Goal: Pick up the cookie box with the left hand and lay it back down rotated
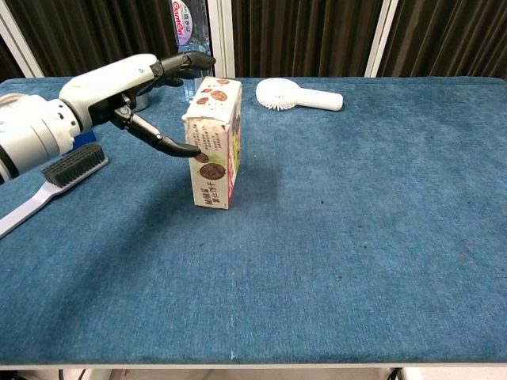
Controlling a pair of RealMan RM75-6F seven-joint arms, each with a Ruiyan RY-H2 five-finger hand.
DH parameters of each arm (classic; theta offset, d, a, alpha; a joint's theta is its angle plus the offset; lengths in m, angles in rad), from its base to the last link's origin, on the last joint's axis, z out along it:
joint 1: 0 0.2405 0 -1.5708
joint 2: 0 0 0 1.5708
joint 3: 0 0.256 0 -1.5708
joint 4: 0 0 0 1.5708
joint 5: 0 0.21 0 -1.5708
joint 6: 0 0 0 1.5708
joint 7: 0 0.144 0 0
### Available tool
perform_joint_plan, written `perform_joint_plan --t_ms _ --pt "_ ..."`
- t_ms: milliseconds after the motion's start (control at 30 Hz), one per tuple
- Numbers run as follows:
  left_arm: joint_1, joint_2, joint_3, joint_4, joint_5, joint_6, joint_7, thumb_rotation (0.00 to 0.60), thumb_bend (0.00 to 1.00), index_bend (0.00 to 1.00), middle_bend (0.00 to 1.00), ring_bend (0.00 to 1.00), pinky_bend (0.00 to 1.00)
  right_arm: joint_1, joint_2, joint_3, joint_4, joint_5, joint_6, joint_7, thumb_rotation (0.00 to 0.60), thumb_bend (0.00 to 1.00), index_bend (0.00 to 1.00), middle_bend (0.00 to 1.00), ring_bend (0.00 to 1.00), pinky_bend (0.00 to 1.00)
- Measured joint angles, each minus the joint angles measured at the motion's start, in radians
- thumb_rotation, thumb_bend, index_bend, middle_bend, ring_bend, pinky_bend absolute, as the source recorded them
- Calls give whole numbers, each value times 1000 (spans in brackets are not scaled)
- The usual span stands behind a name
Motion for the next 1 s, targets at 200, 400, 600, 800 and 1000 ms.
perform_joint_plan --t_ms 200,400,600,800,1000 --pt "-13 91 -22 -149 -69 -50 164 529 55 0 0 0 0 1 0 1 3 2 -2 3 600 129 0 0 0 0" --pt "-47 174 -49 -300 -210 -94 439 600 55 0 0 0 0 4 0 2 -1 0 -5 0 600 129 0 0 0 0" --pt "-123 221 -67 -438 -467 -99 779 600 55 0 0 0 0 4 0 0 0 2 -7 2 600 129 0 0 0 0" --pt "-237 220 -74 -524 -743 -55 1031 600 55 0 0 0 0 1 -2 -1 7 5 -7 10 600 129 0 0 0 0" --pt "-334 174 -79 -539 -909 6 1141 600 62 0 0 0 0 2 -6 -2 16 5 -10 18 600 128 0 0 0 0"
